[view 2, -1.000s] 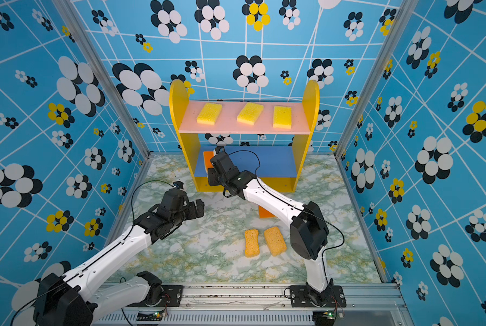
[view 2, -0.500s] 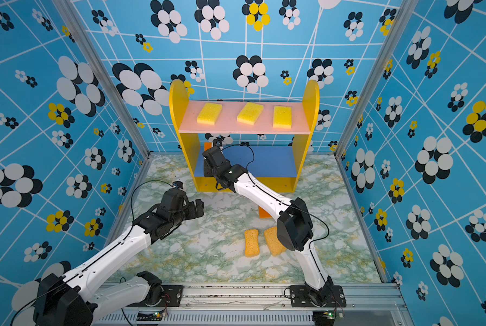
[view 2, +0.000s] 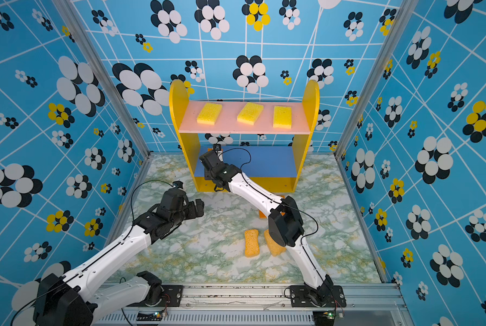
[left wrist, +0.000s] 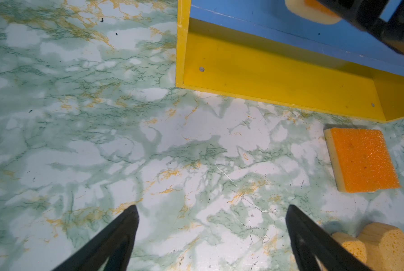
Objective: Arrange cleaning sponges on a shelf
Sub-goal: Place the cleaning sponge at the shelf.
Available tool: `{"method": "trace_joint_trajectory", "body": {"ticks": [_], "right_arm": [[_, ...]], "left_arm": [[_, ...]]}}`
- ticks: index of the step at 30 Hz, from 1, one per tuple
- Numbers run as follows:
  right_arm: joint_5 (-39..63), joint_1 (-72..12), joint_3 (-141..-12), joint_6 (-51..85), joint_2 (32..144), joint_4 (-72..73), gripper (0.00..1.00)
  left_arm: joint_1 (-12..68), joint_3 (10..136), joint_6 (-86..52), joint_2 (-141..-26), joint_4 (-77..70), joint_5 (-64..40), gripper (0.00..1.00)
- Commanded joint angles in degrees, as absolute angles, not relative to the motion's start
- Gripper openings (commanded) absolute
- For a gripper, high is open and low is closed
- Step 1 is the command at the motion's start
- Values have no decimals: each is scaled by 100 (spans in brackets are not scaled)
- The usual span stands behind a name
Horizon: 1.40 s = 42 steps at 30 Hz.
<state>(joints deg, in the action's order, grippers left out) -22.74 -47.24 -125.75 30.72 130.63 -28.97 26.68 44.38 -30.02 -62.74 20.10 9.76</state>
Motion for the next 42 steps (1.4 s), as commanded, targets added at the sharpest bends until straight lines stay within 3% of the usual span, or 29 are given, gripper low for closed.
{"method": "trace_joint_trajectory", "body": {"ticks": [1,37,42], "right_arm": [[-2496,-4772,-12775,3164,13182,-3063,59],[-2575,-4764,-13421,3287,13790,-3454,62],[-2615,-4763,-13414,3287,13799,-3497,70]], "left_arm": [[2630,4381,-2930,-6231,1942,890,99],[2628,4324,-2921,-6021,2051,1002,99],[2620,4324,-2931,-5994,2063,1011,99]]}}
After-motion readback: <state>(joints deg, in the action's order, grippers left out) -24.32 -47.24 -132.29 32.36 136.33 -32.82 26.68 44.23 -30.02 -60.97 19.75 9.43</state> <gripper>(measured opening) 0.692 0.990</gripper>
